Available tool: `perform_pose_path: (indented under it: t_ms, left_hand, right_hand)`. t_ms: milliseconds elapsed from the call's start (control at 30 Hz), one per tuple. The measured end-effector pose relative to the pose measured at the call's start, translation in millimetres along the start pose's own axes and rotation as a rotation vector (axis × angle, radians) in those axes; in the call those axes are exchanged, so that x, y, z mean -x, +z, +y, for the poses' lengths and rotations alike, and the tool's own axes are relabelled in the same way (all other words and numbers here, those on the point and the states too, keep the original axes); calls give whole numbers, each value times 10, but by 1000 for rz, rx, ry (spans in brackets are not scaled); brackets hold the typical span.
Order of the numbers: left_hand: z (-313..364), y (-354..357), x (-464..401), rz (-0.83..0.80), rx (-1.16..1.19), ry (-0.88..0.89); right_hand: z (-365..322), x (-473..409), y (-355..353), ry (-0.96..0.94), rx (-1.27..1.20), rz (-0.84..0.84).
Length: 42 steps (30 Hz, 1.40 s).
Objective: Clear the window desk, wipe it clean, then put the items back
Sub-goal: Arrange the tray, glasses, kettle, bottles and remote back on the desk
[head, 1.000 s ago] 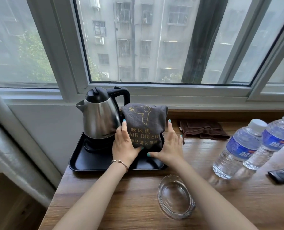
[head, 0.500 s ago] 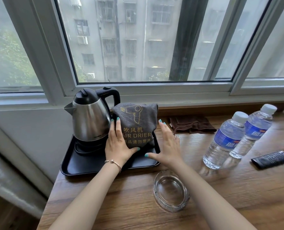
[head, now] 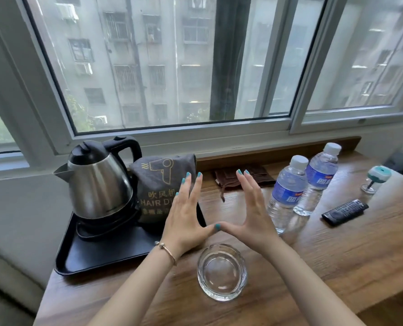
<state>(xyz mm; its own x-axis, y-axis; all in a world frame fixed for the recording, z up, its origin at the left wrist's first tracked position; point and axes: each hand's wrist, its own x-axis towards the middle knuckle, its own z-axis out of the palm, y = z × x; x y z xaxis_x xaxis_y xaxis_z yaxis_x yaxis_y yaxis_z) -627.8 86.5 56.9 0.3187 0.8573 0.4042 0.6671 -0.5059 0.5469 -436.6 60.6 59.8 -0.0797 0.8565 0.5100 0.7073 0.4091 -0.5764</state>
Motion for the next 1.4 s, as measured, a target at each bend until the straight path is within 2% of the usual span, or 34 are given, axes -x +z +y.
perform_pose_path:
  t_ms: [67, 133, 233, 300, 467, 567, 667, 933, 1100, 1233, 1400]
  left_hand:
    - [220, 120, -74, -65, 162, 45]
    - [439, 251, -140, -128, 296, 63]
    - [711, 453, -242, -200, 375, 120]
    - [845, 564, -327, -236, 406, 144]
    - [1094, 834, -543, -218, 522, 120]
    - [1175, 978, -664, -163, 643, 54]
    - [1173, 1092, -731, -107, 694, 0]
    - [1179, 1206, -649, -27, 762, -49]
    - [1179, 725, -636, 19, 745, 7]
    - [1047, 114, -599, 48, 728, 39]
    - [667, -578, -419, 75, 675, -4]
  right_hand:
    - [61, 61, -225, -26, -24, 122]
    - [133, 98, -447, -51, 3, 317]
    - [237, 61, -752, 12, 79, 603]
    - [319, 9, -899, 80, 105, 675]
    - [526, -79, -971, 168, -26, 414]
    - [611, -99, -940, 177, -190, 335]
    - [648, -92, -923, 183, -272, 304]
    - [640, -96, -947, 125, -258, 336]
    - [290, -279, -1006, 60, -277, 305]
    - [-184, -533, -988, -90, -285, 243]
    - [-668, -793, -631, -206, -440, 160]
